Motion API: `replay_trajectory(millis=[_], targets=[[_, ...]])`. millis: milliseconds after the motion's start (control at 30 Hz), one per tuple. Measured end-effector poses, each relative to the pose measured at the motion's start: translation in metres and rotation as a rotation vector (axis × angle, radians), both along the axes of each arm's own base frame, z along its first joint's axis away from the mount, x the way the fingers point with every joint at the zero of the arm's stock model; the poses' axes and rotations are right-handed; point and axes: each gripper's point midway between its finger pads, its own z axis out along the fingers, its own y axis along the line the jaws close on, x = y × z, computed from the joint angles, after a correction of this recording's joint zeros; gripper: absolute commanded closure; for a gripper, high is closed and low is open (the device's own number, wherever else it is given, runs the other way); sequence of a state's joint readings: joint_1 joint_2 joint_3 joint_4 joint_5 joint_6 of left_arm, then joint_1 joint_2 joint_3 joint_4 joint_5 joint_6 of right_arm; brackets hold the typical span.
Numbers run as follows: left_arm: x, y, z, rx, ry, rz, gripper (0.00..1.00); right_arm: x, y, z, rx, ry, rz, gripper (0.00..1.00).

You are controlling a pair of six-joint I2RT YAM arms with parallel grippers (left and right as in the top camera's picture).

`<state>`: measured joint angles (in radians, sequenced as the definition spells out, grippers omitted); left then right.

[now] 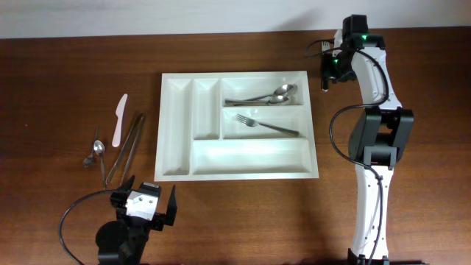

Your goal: Pack container

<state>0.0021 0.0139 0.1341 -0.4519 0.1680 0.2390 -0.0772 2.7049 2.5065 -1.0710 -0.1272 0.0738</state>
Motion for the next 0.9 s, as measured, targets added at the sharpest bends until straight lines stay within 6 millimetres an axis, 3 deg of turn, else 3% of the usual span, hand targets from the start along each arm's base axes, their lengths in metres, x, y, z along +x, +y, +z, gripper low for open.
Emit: replay_trajectory(millis=[200, 800, 900], targets=[[0.0, 0.0, 0.0, 0.0, 0.0, 0.0, 0.01, -0.004, -0.004, -0.001, -0.026, 0.018, -0.009, 0.88], [0.0, 0.0, 0.0, 0.0, 0.0, 0.0, 0.01, -0.011, -0.004, 0.0, -0.027, 0.044, -0.008, 0.96], [0.0, 0.0, 0.0, 0.0, 0.0, 0.0, 0.01, -0.012, -0.004, 0.009, -0.028, 0.038, -0.01, 0.96]])
